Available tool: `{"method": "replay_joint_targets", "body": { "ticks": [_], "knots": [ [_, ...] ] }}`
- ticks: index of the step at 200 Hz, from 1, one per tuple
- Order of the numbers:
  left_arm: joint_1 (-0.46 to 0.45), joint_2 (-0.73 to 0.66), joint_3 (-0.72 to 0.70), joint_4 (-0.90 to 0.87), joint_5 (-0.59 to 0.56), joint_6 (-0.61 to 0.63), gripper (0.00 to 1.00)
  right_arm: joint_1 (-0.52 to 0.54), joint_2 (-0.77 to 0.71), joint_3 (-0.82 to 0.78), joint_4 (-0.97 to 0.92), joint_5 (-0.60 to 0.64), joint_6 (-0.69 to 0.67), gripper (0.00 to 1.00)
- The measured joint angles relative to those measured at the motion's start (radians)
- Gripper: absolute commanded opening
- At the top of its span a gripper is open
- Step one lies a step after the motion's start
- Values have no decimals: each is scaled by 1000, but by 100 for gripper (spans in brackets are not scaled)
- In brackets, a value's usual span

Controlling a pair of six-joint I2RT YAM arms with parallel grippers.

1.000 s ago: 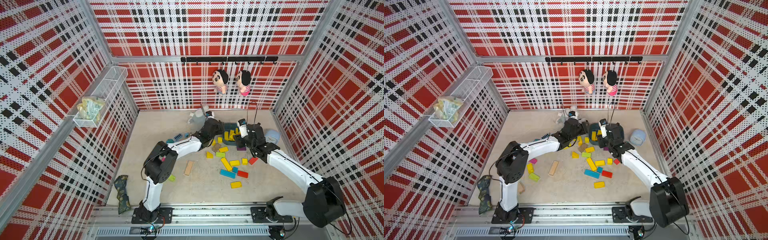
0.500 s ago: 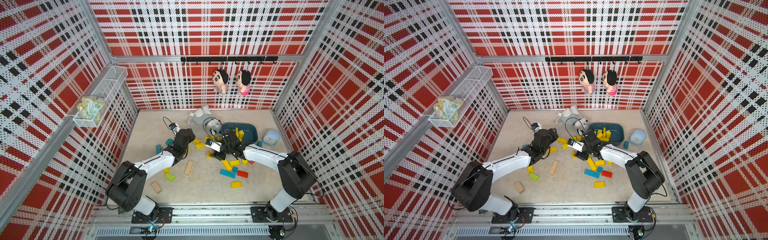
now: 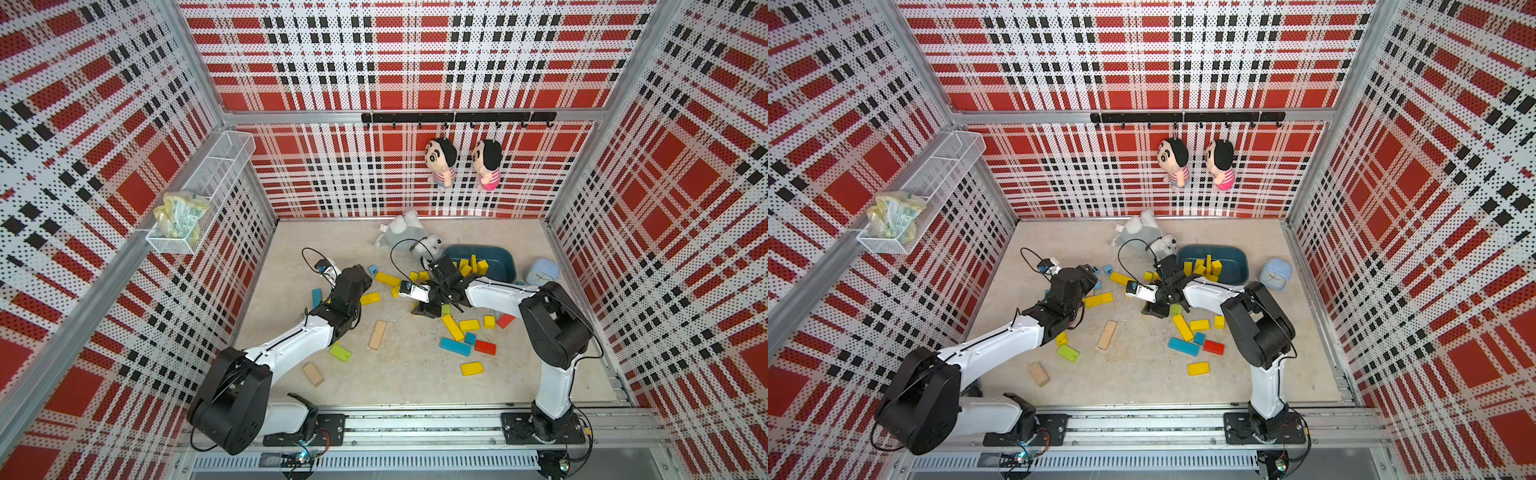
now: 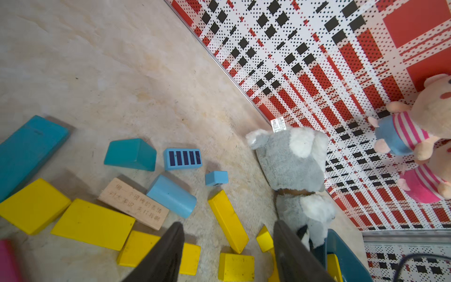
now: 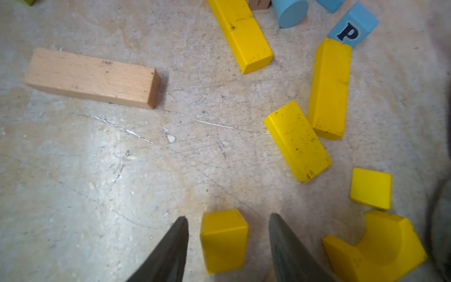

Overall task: Pick out the yellow building blocks
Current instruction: Pick up the building block from the center of the board.

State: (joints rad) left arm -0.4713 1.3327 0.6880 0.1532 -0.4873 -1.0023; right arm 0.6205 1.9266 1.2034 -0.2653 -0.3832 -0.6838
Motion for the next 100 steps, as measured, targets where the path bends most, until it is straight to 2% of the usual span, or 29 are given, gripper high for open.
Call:
{"method": "replay_joint_targets", "body": {
  "ticks": [69, 100],
  "knots": [
    [13, 0, 0, -13, -3, -6, 61, 12, 53, 47, -53, 0, -5, 29],
    [18, 0, 3, -14, -5, -8, 61, 13, 52, 46, -50, 2, 12, 22]
  ]
}}
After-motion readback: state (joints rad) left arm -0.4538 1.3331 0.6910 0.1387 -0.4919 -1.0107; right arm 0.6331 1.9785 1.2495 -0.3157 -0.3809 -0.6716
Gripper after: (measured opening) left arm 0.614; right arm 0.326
